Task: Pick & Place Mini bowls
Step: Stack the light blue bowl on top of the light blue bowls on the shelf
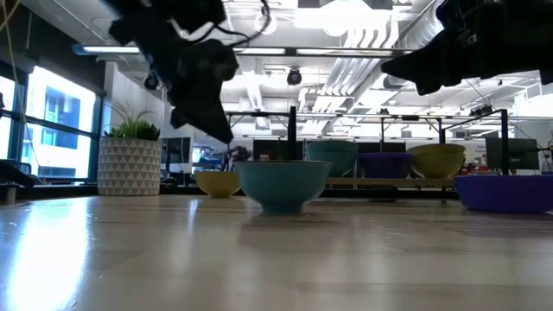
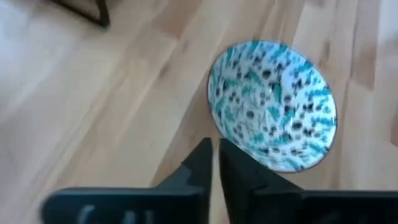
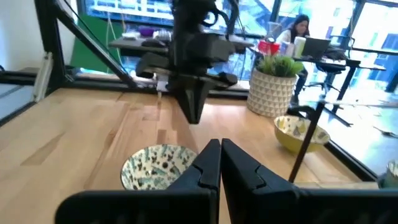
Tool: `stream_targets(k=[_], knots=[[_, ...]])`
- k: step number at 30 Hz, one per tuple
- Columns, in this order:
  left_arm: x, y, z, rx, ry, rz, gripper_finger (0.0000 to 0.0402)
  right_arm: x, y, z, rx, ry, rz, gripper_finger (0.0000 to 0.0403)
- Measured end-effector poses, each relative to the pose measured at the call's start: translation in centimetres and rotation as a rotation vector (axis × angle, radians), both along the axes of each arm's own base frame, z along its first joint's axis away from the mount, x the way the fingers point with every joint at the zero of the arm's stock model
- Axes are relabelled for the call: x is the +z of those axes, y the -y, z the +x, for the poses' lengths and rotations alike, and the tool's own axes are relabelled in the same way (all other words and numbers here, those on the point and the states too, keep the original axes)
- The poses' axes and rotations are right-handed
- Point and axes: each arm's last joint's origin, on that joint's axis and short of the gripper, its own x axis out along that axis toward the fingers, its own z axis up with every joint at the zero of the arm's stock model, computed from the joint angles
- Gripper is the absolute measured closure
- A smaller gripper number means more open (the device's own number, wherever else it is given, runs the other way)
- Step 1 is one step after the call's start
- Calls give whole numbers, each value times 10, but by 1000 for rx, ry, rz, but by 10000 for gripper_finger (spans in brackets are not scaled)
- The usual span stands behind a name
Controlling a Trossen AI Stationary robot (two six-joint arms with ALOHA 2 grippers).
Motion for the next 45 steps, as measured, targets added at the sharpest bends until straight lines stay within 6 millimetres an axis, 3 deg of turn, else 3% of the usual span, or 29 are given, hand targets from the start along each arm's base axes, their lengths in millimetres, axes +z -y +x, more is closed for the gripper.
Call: stream_targets(k=[2, 8, 15, 22, 25, 32, 45], knots=[[-9, 3, -12, 8, 72, 42, 394, -1, -2, 1, -1, -6, 4, 402], [-40, 3, -42, 43, 315, 88, 392, 5, -8, 13, -27, -75, 26, 402], [-52, 3, -63, 33, 538, 148, 397, 20, -17, 47, -39, -298, 66, 395], [-47, 2, -64, 31, 593, 223, 397, 27, -20, 75, -160, -447, 274, 340], [-47, 2, -64, 26, 597, 234, 397, 20, -22, 85, -186, -510, 315, 310], [-47, 3, -64, 10, 593, 247, 396, 4, -37, 107, -60, -619, 197, 264], [-47, 3, -64, 11, 589, 239, 396, 10, -55, 157, 72, -860, -79, 241]])
